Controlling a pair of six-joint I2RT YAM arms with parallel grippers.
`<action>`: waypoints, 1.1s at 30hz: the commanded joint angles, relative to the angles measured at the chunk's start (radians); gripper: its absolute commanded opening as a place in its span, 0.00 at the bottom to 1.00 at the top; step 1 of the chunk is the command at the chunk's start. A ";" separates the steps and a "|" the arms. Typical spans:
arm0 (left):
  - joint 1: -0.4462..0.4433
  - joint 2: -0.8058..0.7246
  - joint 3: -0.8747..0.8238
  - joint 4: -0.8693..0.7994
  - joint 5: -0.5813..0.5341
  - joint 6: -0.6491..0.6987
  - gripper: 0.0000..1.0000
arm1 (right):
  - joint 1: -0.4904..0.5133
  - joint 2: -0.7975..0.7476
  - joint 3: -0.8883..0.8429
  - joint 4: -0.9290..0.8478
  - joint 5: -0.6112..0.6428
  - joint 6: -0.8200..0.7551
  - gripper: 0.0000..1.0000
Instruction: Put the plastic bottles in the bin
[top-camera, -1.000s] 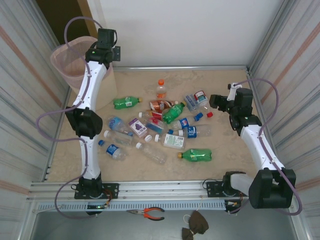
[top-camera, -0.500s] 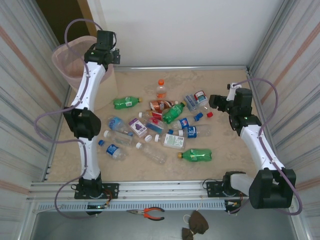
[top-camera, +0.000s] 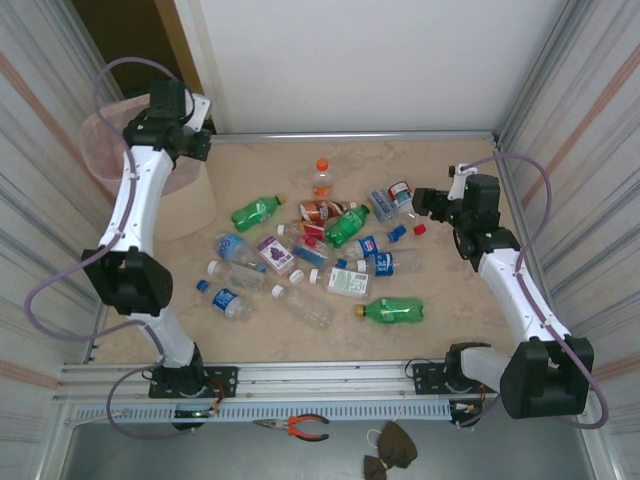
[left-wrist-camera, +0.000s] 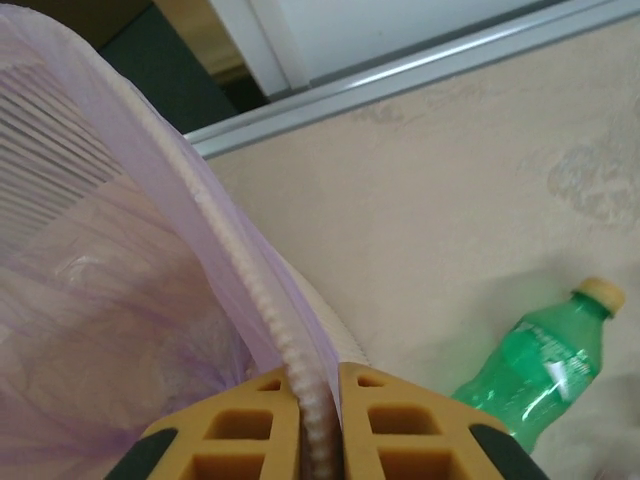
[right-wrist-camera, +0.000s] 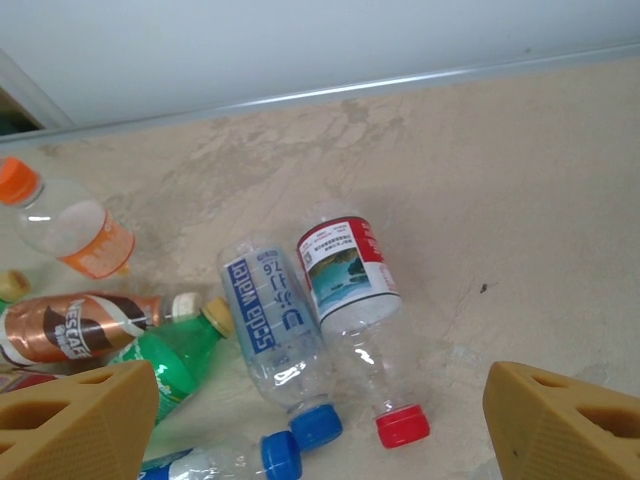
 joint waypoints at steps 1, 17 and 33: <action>0.005 -0.080 -0.053 -0.044 0.067 0.148 0.00 | 0.015 -0.010 0.037 -0.005 0.000 0.011 0.83; 0.027 -0.398 -0.377 -0.079 0.282 0.349 0.00 | 0.039 -0.039 0.037 -0.002 0.005 0.005 0.84; 0.031 -0.456 -0.384 -0.133 0.247 0.380 0.00 | 0.065 -0.034 0.054 0.002 0.009 0.004 0.83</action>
